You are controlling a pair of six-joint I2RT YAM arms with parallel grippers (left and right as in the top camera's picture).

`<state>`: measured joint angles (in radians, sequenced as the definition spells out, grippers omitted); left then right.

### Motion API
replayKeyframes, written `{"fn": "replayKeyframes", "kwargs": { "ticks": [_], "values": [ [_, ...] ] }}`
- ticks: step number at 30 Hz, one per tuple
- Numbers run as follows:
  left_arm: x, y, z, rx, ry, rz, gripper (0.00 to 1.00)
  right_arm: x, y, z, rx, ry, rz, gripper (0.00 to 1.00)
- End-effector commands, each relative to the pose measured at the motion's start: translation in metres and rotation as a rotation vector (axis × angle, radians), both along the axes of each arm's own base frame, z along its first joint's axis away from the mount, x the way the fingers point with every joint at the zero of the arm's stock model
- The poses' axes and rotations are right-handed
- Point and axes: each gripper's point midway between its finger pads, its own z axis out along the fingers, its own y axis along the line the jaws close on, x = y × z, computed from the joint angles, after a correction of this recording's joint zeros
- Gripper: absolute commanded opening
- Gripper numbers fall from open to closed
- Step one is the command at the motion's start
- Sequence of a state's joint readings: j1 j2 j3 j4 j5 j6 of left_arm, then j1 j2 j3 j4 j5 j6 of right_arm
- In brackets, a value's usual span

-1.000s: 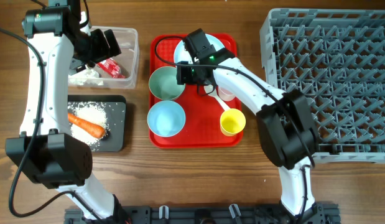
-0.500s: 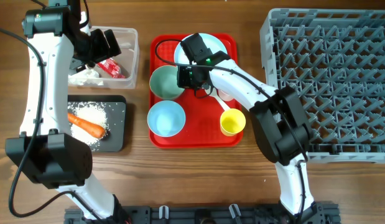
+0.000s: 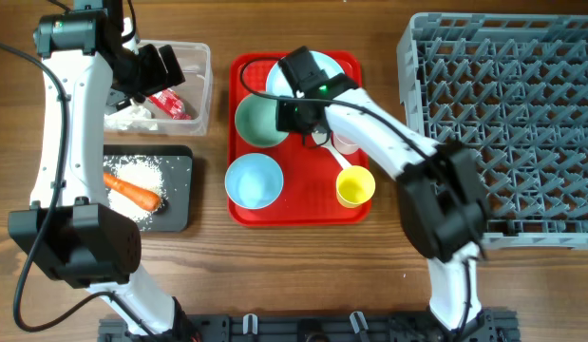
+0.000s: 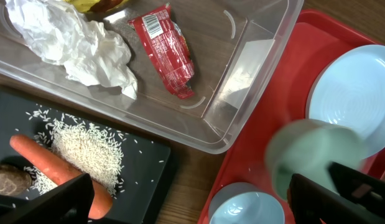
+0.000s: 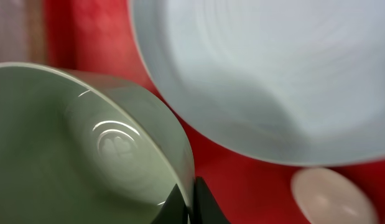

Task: Sort waste into correct bins and load items into the dishwasher rack
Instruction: 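Grasp the green bowl rim with the right gripper and lift, then lower the green bowl into the grey rack and release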

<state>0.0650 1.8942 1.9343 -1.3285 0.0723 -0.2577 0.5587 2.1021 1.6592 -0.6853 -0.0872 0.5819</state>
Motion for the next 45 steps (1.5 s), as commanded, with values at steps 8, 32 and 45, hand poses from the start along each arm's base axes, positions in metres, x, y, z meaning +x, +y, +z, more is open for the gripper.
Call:
{"fn": "replayKeyframes", "kwargs": {
  "ticks": [8,32,45],
  "values": [
    [-0.001,0.002,-0.001,-0.005,0.004,0.017,1.0,0.012,-0.215,0.228,-0.587,-0.61,-0.574,0.04],
    [-0.001,0.002,-0.001,-0.005,0.004,0.017,1.0,0.108,-0.357,0.174,-1.533,-0.369,-0.393,0.04],
    [-0.001,0.002,-0.001,-0.005,0.004,0.017,1.0,0.097,-0.359,0.122,-1.608,-0.232,-0.294,0.04]
  ]
}}
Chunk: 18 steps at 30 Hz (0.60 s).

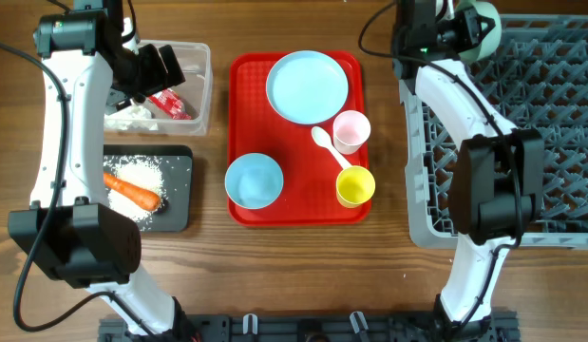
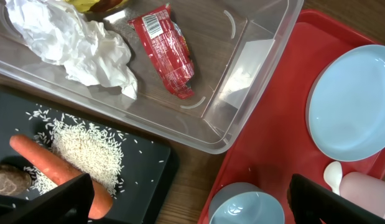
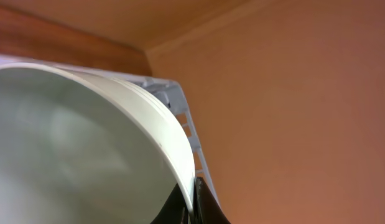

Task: Sort waste into correct bins and load items into the dishwasher rack
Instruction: 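Lower the green bowl into the grey rack and release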

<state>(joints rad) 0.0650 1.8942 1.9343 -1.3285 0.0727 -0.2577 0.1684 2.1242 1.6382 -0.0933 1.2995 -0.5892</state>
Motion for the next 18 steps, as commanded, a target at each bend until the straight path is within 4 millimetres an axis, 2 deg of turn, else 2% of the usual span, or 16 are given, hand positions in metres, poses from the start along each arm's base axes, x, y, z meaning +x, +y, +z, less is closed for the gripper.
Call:
{"fn": "replayKeyframes", "kwargs": {
  "ticks": [1,7,15,18],
  "values": [
    [-0.001,0.002,-0.001,-0.004,0.004,0.018,1.0,-0.008,0.001,-0.024,-0.027,0.058,-0.024,0.04],
    [-0.001,0.002,-0.001,-0.004,0.004,0.018,1.0,-0.015,0.009,-0.04,-0.025,0.082,-0.011,0.04],
    [-0.001,0.002,-0.001,-0.004,0.004,0.018,1.0,-0.011,0.027,-0.045,0.0,0.069,0.039,0.06],
    [-0.001,0.002,-0.001,-0.004,0.004,0.018,1.0,-0.008,0.04,-0.047,0.014,0.062,0.074,0.13]
  ]
}}
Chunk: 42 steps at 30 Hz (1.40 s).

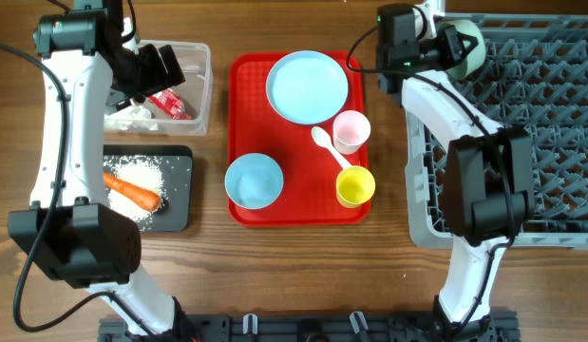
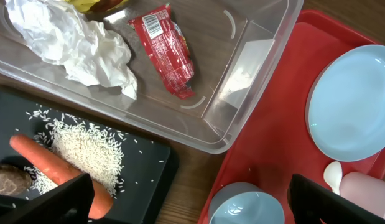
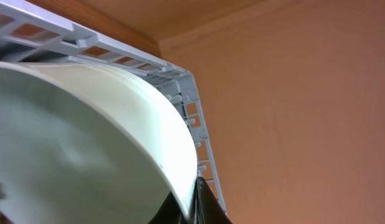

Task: Sort waste into correct bins and load items into the dishwasher rack
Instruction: 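Lower the green bowl into the grey rack and release, then move the right gripper to the blue bowl and grasp its rim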

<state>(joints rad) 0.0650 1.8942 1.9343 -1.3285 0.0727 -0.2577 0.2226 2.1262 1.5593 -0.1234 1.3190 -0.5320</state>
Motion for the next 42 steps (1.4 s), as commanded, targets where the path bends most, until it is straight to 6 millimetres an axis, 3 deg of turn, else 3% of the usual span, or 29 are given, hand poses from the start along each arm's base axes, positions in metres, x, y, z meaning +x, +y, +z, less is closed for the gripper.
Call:
{"fn": "replayKeyframes", "kwargs": {
  "ticks": [1,2,4,5,8,17,24,27,34,37,42],
  "values": [
    [-0.001,0.002,-0.001,-0.004,0.004,0.018,1.0,0.004,0.018,-0.019,0.029,0.007,0.05,0.21],
    [-0.001,0.002,-0.001,-0.004,0.004,0.018,1.0,0.005,0.021,-0.019,0.031,0.008,0.057,0.32],
    [-0.001,0.002,-0.001,-0.004,0.004,0.018,1.0,0.005,0.025,-0.019,0.035,-0.002,0.062,0.78],
    [-0.001,0.002,-0.001,-0.005,0.004,0.017,1.0,0.005,0.025,-0.019,0.039,-0.012,0.06,0.88],
    [-0.001,0.002,-0.001,-0.004,0.004,0.018,1.0,0.005,0.026,-0.019,0.041,-0.016,0.06,0.96],
    [-0.001,0.002,-0.001,-0.004,0.004,0.018,1.0,0.008,0.031,-0.016,0.048,-0.049,0.07,1.0],
    [-0.001,0.002,-0.001,-0.004,0.004,0.018,1.0,0.014,0.086,-0.027,0.16,-0.107,0.199,1.0],
    [-0.001,0.002,-0.001,-0.004,0.004,0.018,1.0,0.012,0.106,-0.042,0.238,-0.096,0.248,0.99],
    [-0.001,0.002,-0.001,-0.004,0.004,0.018,1.0,-0.004,0.099,-0.064,0.314,-0.066,0.196,1.0],
    [-0.001,0.002,-0.001,-0.004,0.004,0.018,1.0,-0.002,0.109,-0.051,0.345,-0.097,0.223,1.0],
    [-0.001,0.002,-0.001,-0.004,0.004,0.018,1.0,0.003,0.14,0.002,0.58,-0.208,0.337,1.0]
  ]
}}
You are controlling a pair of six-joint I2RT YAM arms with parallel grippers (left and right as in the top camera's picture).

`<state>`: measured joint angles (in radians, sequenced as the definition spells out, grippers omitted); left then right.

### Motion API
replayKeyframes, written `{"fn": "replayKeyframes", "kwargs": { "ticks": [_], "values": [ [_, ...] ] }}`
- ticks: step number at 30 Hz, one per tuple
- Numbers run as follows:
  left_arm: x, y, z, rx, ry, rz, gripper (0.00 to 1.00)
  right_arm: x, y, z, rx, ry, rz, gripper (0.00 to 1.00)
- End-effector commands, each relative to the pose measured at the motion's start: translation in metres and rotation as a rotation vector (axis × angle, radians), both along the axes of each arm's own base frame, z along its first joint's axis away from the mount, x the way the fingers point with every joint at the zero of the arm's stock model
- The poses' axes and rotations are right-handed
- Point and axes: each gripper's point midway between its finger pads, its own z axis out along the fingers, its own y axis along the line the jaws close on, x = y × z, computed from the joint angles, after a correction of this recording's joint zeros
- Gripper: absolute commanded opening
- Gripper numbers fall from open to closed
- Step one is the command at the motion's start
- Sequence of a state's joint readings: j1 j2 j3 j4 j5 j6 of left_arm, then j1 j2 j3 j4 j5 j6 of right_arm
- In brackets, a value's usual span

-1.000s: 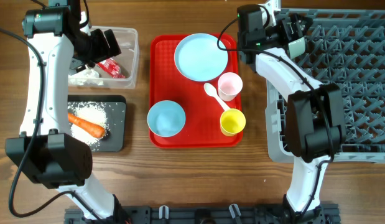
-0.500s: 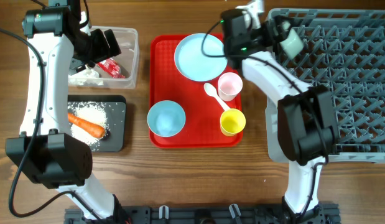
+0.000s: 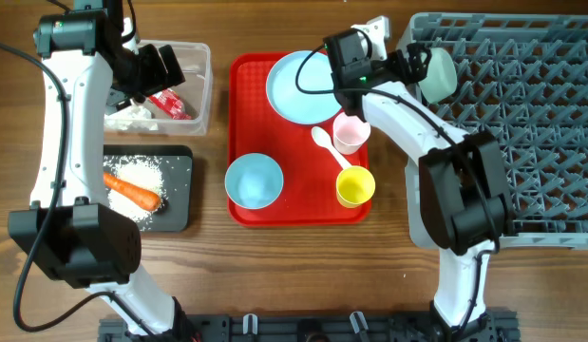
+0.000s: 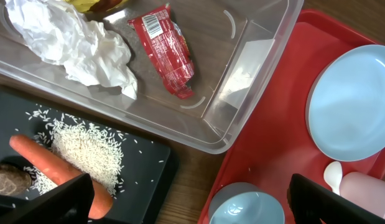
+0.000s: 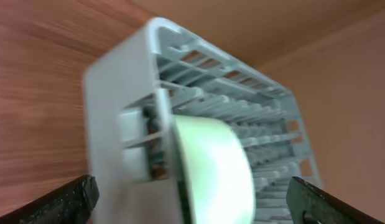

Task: Sort waste into correct bins and load items into the dishwasher rack
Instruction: 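Move the right gripper to the blue bowl and grasp its rim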

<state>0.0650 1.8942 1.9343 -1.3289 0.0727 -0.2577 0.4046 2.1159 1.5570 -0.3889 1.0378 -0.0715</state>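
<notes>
A pale green bowl (image 3: pixel 436 71) stands on edge in the far left corner of the grey dishwasher rack (image 3: pixel 521 123). My right gripper (image 3: pixel 406 63) is open just left of it, and the bowl (image 5: pixel 211 168) fills the space ahead of the spread fingers without being gripped. The red tray (image 3: pixel 238 204) holds a light blue plate (image 3: pixel 306 87), a blue bowl (image 3: pixel 253 180), a pink cup (image 3: pixel 350 130), a yellow cup (image 3: pixel 355 186) and a white spoon (image 3: pixel 324 141). Over the clear bin (image 3: pixel 199 90), my left gripper (image 3: pixel 156 68) hangs open and empty.
The clear bin (image 4: pixel 254 68) contains crumpled white paper (image 4: pixel 74 46) and a red wrapper (image 4: pixel 167 56). A black tray (image 3: pixel 180 204) at the left carries scattered rice (image 3: pixel 142 176) and a carrot (image 3: pixel 132 193). The rack's wall (image 5: pixel 117 124) is close to the right gripper.
My right gripper was shut on the green bowl's rim at the rack's far left corner. It is now open and further left, with the bowl left standing in the rack. The left arm is unchanged.
My right gripper first held the green bowl by its rim on the red tray. Later it held the bowl at the rack's far left corner, then lower against the rack. Now the bowl stands in the rack, released. The left gripper stayed open over the bin throughout.
</notes>
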Motion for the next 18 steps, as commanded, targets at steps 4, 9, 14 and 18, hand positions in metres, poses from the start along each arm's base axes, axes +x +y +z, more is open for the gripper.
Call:
{"fn": "replayKeyframes", "kwargs": {
  "ticks": [4,9,14,18],
  "values": [
    [-0.001,0.002,-0.001,-0.004,0.003,0.018,1.0,-0.017,0.1,0.083,0.671,-0.018,0.375,0.97],
    [-0.001,0.002,-0.001,-0.005,0.003,0.017,1.0,-0.078,0.187,0.094,1.167,0.245,0.636,0.95],
    [-0.001,0.002,-0.001,-0.004,0.003,0.018,1.0,-0.122,0.203,0.048,1.23,0.463,0.536,0.98],
    [-0.001,0.002,-0.001,-0.004,0.003,0.018,1.0,-0.159,0.226,0.007,1.203,0.603,0.518,0.98]
  ]
}}
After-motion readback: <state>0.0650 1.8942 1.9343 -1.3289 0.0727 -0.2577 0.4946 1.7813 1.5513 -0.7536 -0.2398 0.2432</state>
